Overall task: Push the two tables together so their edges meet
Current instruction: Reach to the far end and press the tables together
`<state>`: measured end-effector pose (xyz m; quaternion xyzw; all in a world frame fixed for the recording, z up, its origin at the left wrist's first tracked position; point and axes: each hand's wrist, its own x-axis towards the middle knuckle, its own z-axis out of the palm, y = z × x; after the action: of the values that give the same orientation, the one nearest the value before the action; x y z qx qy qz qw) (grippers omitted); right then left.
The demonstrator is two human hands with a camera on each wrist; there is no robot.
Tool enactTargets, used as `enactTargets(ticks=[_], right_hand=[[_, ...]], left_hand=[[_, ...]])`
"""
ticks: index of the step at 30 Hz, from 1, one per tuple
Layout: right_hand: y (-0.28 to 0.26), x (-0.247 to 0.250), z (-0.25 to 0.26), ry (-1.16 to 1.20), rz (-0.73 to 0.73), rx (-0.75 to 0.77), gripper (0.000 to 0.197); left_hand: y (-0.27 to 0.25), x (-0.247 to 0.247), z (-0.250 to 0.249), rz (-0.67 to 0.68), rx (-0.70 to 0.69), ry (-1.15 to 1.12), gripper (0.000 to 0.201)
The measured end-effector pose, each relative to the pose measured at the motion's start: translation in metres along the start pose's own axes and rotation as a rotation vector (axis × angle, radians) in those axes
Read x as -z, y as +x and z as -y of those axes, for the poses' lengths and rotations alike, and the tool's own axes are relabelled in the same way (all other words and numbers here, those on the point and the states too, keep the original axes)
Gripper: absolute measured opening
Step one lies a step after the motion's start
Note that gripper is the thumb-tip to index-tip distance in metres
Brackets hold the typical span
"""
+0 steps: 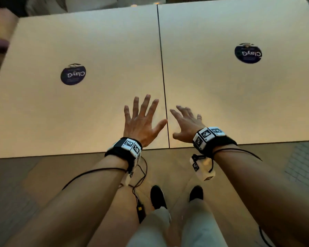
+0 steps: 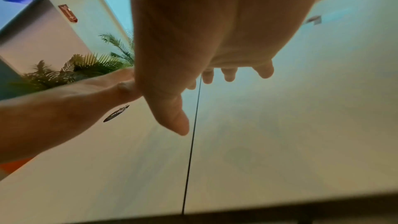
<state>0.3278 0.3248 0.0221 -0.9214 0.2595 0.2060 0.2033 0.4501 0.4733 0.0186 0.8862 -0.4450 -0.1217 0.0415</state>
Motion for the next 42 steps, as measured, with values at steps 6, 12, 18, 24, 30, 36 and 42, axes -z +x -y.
enactTargets(ticks=[6, 12, 18, 24, 30, 36, 42], right_hand=[[0.044, 0.059, 0.001, -0.001, -0.146, -0.058, 0.073], [0.119, 0.126, -0.017, -0.019, -0.200, -0.052, 0.069], [0.218, 0.198, -0.040, 0.009, -0.204, -0.042, 0.063], [0.299, 0.245, -0.052, 0.018, -0.172, -0.075, 0.061], [0.378, 0.272, -0.065, 0.024, -0.149, -0.128, 0.061], [0.452, 0.295, -0.078, -0.001, -0.150, -0.154, 0.058], [0.521, 0.300, -0.094, 0.001, -0.068, -0.270, 0.067]], left_hand=[[0.064, 0.040, 0.002, -0.051, 0.041, -0.009, 0.074], [0.161, 0.079, 0.000, -0.047, 0.080, -0.025, 0.075], [0.277, 0.116, 0.005, -0.038, 0.136, -0.029, 0.073], [0.366, 0.133, 0.016, -0.025, 0.194, -0.094, 0.071], [0.459, 0.135, 0.040, 0.038, 0.238, -0.124, 0.068], [0.544, 0.127, 0.068, 0.130, 0.283, -0.133, 0.067], [0.621, 0.115, 0.099, 0.237, 0.269, -0.030, 0.063]])
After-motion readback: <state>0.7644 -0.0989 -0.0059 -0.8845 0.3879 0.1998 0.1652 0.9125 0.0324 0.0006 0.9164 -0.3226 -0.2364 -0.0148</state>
